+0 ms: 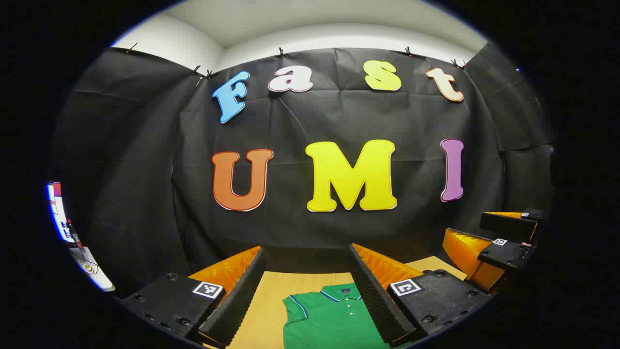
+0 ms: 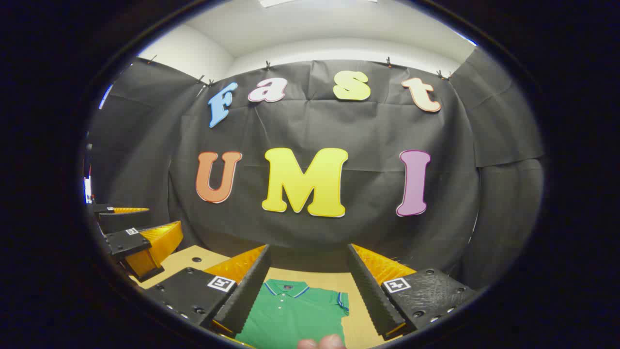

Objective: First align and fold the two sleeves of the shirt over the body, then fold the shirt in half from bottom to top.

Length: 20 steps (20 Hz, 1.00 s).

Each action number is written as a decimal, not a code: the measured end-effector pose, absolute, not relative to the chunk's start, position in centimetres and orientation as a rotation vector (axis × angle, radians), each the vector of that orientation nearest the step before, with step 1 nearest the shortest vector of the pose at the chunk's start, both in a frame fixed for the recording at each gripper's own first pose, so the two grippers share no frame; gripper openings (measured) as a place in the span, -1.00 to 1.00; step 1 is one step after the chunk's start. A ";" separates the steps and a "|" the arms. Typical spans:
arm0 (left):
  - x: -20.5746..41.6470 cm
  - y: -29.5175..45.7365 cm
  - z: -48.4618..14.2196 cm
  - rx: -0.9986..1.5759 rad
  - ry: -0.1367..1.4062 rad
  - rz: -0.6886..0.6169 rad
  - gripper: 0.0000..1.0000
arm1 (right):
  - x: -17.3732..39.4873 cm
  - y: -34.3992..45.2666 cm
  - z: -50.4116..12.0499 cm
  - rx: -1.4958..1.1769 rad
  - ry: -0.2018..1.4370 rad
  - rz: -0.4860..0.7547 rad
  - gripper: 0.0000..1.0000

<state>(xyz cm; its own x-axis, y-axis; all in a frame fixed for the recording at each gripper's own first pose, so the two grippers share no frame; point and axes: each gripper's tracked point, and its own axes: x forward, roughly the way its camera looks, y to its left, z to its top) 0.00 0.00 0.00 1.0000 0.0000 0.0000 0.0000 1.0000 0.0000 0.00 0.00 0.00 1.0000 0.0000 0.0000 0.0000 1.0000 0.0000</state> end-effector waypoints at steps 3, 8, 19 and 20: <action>0.4 -0.7 -0.3 0.003 0.001 -0.005 1.00 | 0.4 -1.3 -0.1 0.005 0.005 -0.015 0.89; 0.8 -1.8 -0.5 0.012 0.003 -0.025 1.00 | 0.8 -3.7 -0.8 0.006 0.024 -0.050 0.89; 1.2 -3.7 -0.8 0.032 0.006 -0.057 1.00 | 2.0 -5.5 -2.7 0.015 0.075 -0.043 0.86; 1.4 -4.0 -0.9 0.037 0.006 -0.059 1.00 | 2.3 -5.7 -3.3 0.018 0.090 -0.039 0.89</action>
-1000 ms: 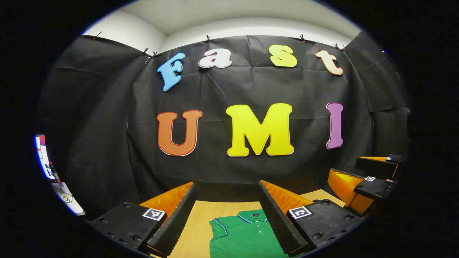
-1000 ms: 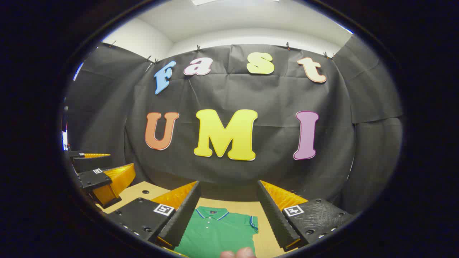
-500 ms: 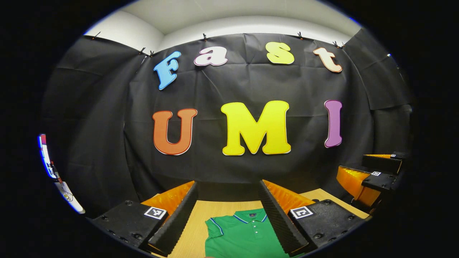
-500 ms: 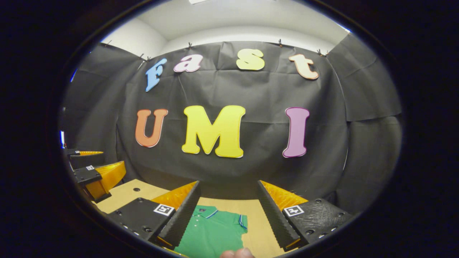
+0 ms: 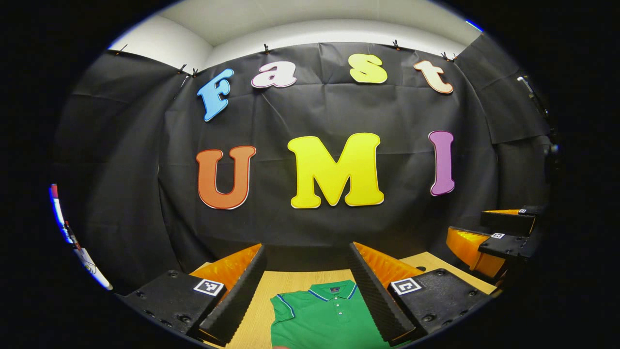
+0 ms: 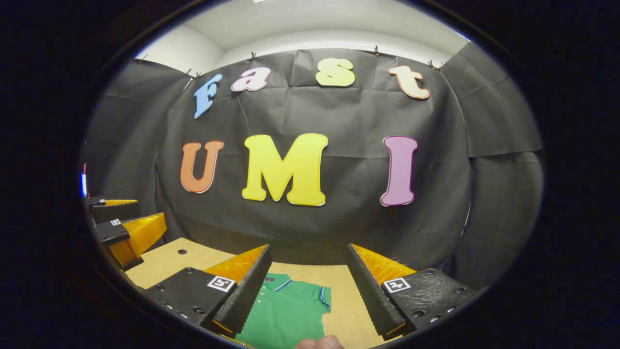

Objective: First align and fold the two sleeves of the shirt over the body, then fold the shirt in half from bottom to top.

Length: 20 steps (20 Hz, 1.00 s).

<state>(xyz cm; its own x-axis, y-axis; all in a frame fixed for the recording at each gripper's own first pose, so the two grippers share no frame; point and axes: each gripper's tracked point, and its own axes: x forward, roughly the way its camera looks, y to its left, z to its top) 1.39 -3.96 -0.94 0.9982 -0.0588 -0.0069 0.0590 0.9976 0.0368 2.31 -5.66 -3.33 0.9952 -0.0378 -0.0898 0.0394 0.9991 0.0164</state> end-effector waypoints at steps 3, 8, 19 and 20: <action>2.1 -4.3 -1.5 0.057 0.011 -0.054 1.00 | 3.6 -6.5 -6.0 0.000 0.147 -0.036 0.93; 3.1 -5.2 -2.0 0.059 0.024 -0.050 1.00 | 6.6 -8.6 -10.5 -0.024 0.238 -0.010 0.93; 5.4 -7.3 -1.6 0.082 0.032 -0.011 1.00 | 15.6 -11.5 -27.1 -0.039 0.562 0.077 0.91; 5.5 -7.5 -1.7 0.079 0.035 -0.005 1.00 | 16.3 -11.8 -28.4 -0.036 0.585 0.078 0.91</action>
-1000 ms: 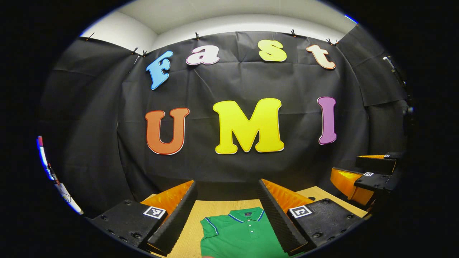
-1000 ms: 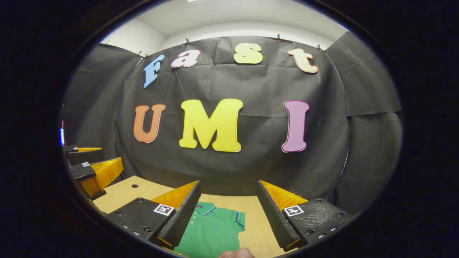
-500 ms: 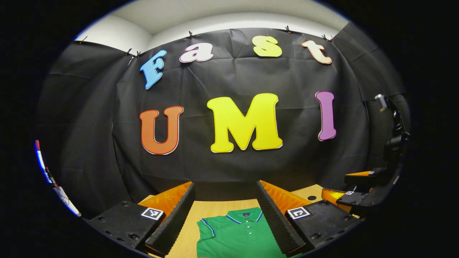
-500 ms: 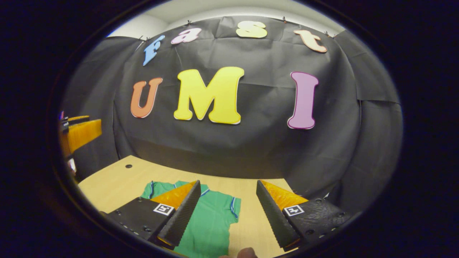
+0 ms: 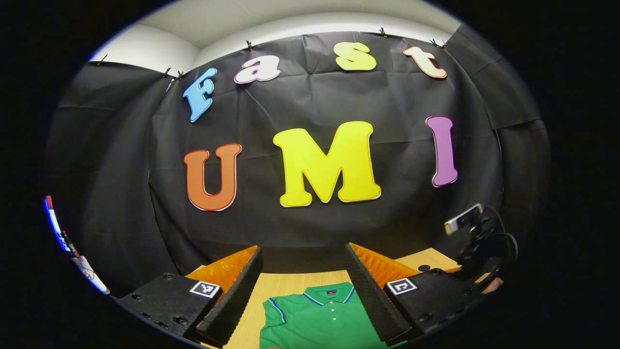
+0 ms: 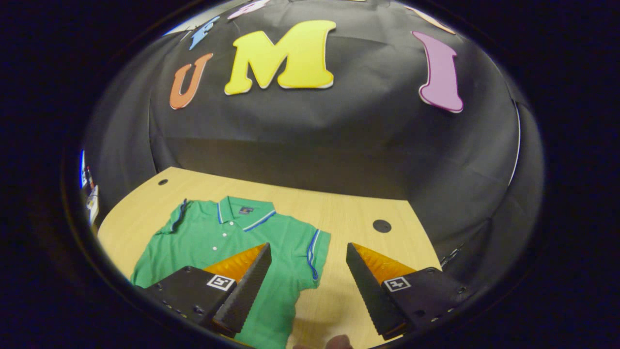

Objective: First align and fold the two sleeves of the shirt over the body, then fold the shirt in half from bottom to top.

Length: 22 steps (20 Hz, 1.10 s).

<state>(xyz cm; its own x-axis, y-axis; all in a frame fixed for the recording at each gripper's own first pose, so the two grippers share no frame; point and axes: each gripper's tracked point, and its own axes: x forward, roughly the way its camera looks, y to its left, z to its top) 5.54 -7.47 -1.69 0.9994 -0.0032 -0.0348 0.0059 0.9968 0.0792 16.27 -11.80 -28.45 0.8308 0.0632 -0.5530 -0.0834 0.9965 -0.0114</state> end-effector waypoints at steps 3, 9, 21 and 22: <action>5.7 -7.7 -2.0 0.066 0.049 0.020 1.00 | 18.0 -13.2 -32.8 -0.035 0.677 0.071 0.91; 5.7 -7.7 -3.3 0.057 0.097 0.072 1.00 | 19.4 -13.1 -38.9 -0.057 0.793 0.143 0.79; 6.1 -9.9 -3.8 0.076 0.121 0.062 1.00 | 20.9 -13.2 -39.5 0.059 0.855 0.161 -1.00; 6.3 -9.9 -3.9 0.071 0.123 0.063 1.00 | 20.9 -13.2 -38.7 0.091 0.844 0.158 -1.00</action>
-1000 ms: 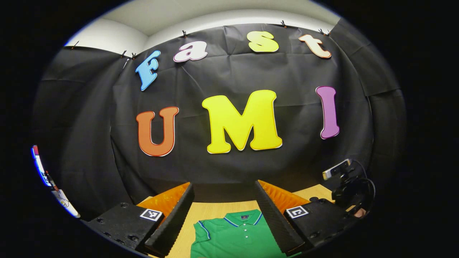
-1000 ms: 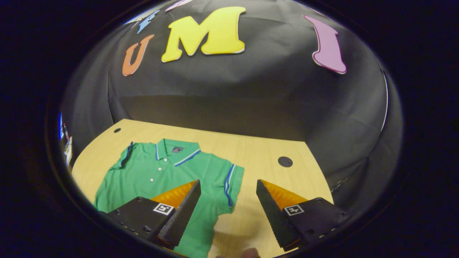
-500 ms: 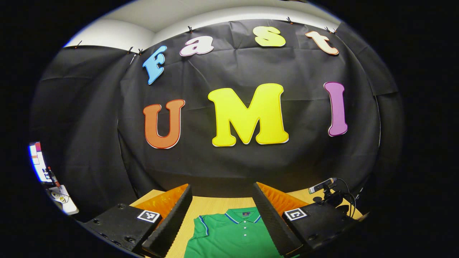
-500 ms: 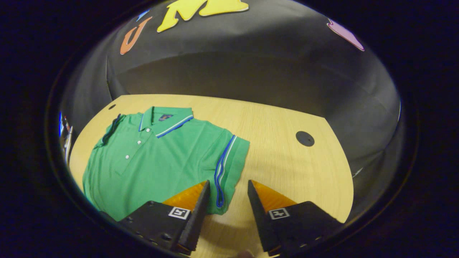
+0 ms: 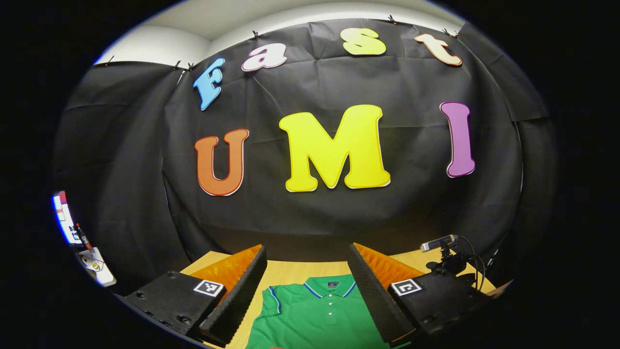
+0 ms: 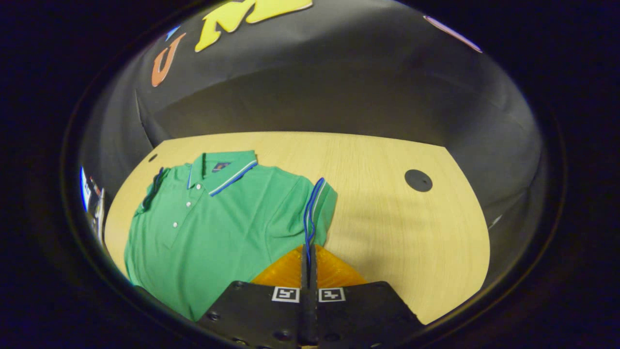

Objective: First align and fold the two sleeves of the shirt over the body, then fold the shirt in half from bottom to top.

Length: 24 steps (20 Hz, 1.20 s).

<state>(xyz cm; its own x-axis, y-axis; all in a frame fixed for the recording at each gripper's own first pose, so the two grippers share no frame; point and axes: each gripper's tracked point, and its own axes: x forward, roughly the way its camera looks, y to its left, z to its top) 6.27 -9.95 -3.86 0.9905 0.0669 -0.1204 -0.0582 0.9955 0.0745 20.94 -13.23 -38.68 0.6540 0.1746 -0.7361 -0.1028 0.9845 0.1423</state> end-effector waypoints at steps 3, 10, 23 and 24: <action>6.3 -9.8 -4.6 0.047 0.150 0.079 1.00 | 21.4 -12.4 -36.3 0.153 0.812 0.158 -1.00; 4.3 -6.5 -4.8 0.030 0.183 0.155 1.00 | 22.3 -4.9 -32.1 0.211 0.761 0.212 -1.00; 2.9 4.0 -5.6 0.016 0.202 0.165 1.00 | 23.0 5.3 -36.2 0.128 0.841 0.147 -0.89; 3.1 4.7 -5.9 0.016 0.206 0.162 1.00 | 22.8 5.6 -36.1 0.129 0.835 0.149 -0.82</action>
<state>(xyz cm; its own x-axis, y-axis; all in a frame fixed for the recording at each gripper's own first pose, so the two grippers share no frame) 3.06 4.75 -5.95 0.9659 0.1615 -0.2025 -0.1583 0.9869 0.0325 22.81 5.64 -36.11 0.6617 0.1821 -0.7273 -0.0807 0.9817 0.1724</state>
